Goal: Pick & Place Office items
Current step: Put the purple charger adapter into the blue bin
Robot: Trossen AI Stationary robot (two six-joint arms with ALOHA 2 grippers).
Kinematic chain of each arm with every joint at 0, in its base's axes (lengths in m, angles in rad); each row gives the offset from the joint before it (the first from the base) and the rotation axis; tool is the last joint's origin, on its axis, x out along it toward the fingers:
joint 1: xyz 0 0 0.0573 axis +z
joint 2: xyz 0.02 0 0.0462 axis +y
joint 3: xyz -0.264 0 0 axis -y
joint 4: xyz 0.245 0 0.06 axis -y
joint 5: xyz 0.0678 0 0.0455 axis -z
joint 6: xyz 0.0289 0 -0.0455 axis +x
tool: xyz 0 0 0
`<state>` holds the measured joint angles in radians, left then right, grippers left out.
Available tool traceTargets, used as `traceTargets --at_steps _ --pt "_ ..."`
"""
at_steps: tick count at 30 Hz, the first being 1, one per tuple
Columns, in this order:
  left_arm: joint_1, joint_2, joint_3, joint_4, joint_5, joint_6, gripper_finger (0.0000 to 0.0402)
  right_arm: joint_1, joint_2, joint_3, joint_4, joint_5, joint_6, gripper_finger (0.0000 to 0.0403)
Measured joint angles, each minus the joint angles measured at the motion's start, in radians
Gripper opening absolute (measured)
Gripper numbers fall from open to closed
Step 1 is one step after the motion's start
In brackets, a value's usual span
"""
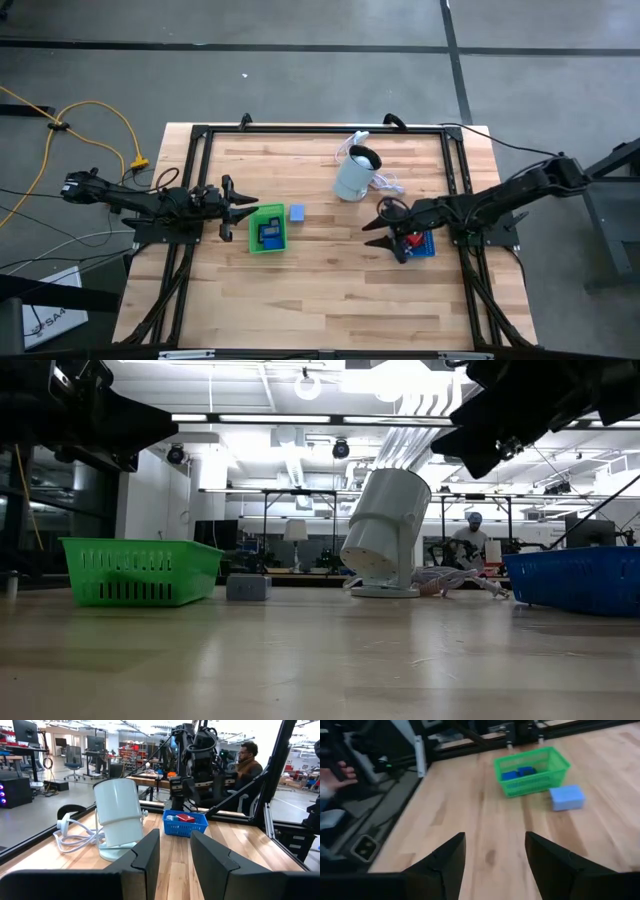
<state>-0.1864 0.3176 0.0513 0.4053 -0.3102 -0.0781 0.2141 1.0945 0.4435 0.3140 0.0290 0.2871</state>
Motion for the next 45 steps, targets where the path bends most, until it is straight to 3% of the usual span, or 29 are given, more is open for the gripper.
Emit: traceTargets --at_steps 24,32,45 --pt "0.000 0.000 0.000 0.045 0.000 0.002 0.0103 0.000 0.025 -0.001 0.019 -0.001 -0.004 0.0191" --pt "0.000 0.000 0.000 0.044 0.000 -0.114 0.0103 -0.003 0.025 -0.001 0.019 0.135 -0.001 0.0191" --pt "-0.017 0.057 0.063 0.034 0.014 -0.172 0.0103 -0.007 0.024 -0.001 0.034 0.152 0.056 0.0191"
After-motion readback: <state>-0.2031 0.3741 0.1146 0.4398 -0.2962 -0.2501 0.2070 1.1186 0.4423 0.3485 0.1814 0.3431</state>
